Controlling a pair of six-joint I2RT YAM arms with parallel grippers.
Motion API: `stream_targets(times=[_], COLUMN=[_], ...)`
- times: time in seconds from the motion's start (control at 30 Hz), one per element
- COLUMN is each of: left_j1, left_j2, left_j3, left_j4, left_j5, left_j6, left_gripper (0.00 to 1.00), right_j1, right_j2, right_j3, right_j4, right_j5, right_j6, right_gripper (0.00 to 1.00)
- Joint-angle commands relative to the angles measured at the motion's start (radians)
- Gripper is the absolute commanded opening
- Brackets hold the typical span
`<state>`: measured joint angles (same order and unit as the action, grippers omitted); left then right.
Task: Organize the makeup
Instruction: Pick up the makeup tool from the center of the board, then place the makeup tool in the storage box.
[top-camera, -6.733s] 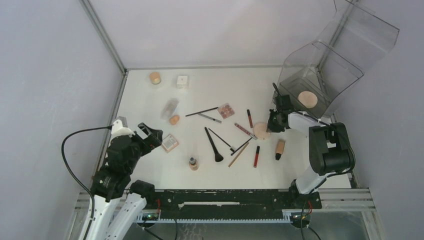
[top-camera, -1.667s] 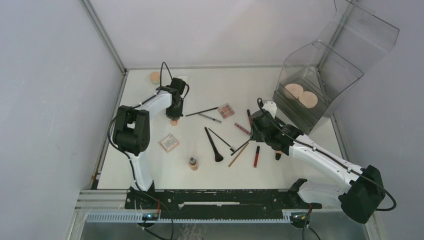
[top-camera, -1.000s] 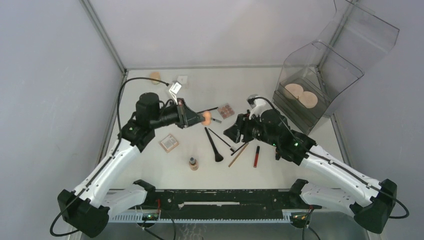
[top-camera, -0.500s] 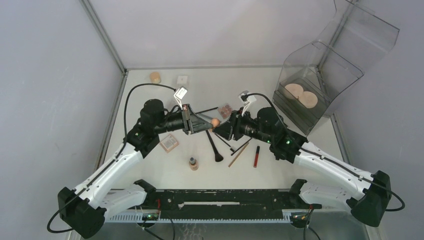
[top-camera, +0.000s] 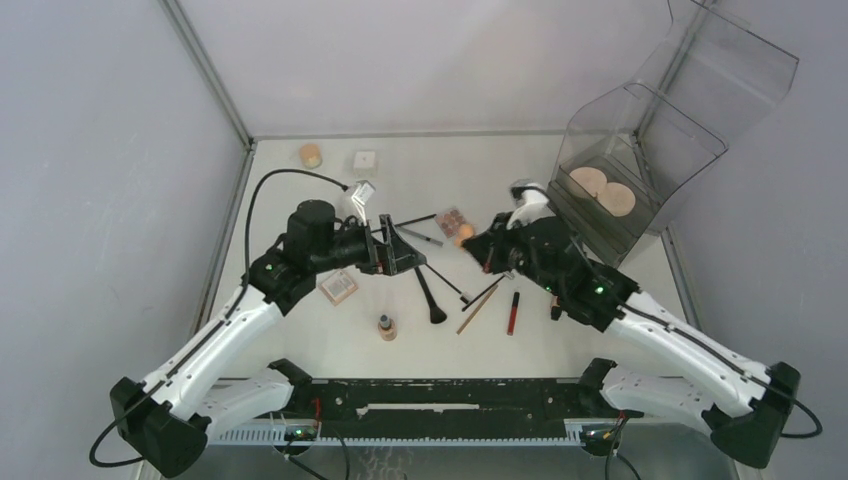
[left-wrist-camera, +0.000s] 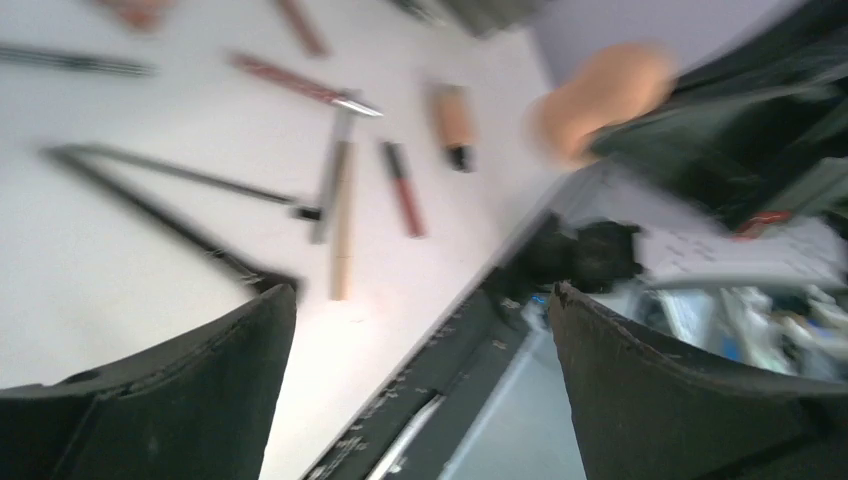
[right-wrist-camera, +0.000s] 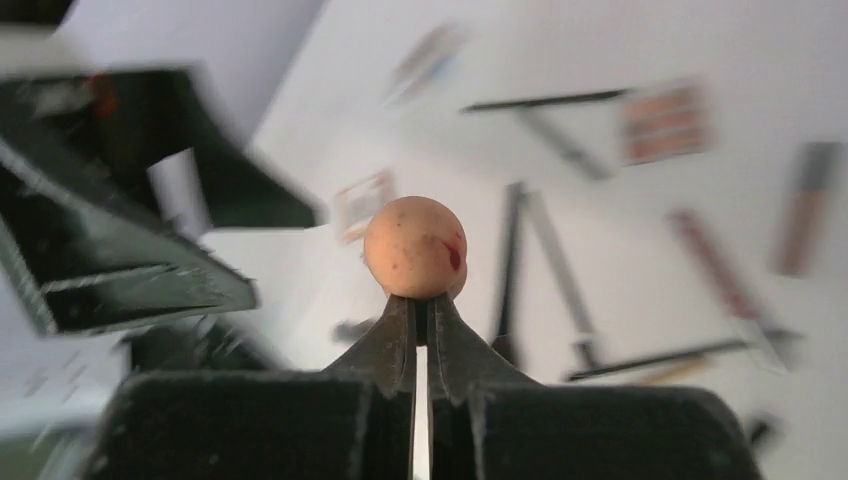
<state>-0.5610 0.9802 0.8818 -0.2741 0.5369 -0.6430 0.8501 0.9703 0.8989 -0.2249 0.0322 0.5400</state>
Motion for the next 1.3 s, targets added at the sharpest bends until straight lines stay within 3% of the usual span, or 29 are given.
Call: stream_targets(times=[0.0,0.1,0.27,0.47,0.6,0.63,0.73,0.8,1.07,1.27], left_j1=[0.003,0.051,0.185,0.218,0.222,0.222,0.224,0.224,0.225,0.225], left_j2=[-0.056,-0.070,-0.054,0.043,0.104,0.111,0.130,0.143,0.187,0.251], left_j3=[0.113,0.044,-0.090,-0.163,-0.166,-0.166,-0.168,-0.164,-0.179,-0.187], left_j4=[-0.402,-0.500,-0.509,-0.449,-0.423,-0.417,-0.402,-0.397,-0.372,-0.338], left_j5=[-0.555,-0.776,-0.865,-0.947,-0.902,-0.895,-0.886,-0.872,-0.879,-0.933], left_j6=[0.184,0.133,-0.004,-0.059,-0.041,-0.041,-0.041,-0.034,-0.023,-0.107], left_gripper=[1.00,1.00,1.00,1.00,1.00,1.00,1.00,1.00,1.00,1.00], right_j1=[-0.145,-0.372,-0.685,-0.837,-0.903,-0.911,-0.930,-0.915,-0.750,-0.637], right_j2=[-0.101,-0.113,-0.044,0.194,0.318,0.340,0.407,0.420,0.253,0.095], right_j3=[0.123,0.154,0.184,0.316,0.389,0.396,0.445,0.480,0.422,0.296], right_j4=[-0.315,-0.390,-0.333,-0.295,-0.279,-0.264,-0.265,-0.291,-0.267,-0.250], right_j5=[0.462,0.473,0.360,0.310,0.305,0.326,0.352,0.351,0.282,0.172], right_j6=[-0.127,-0.166,-0.231,-0.239,-0.248,-0.255,-0.255,-0.252,-0.303,-0.290], right_gripper=[0.00,0.00,0.00,0.00,0.00,0.04,0.58,0.72,0.76,0.76])
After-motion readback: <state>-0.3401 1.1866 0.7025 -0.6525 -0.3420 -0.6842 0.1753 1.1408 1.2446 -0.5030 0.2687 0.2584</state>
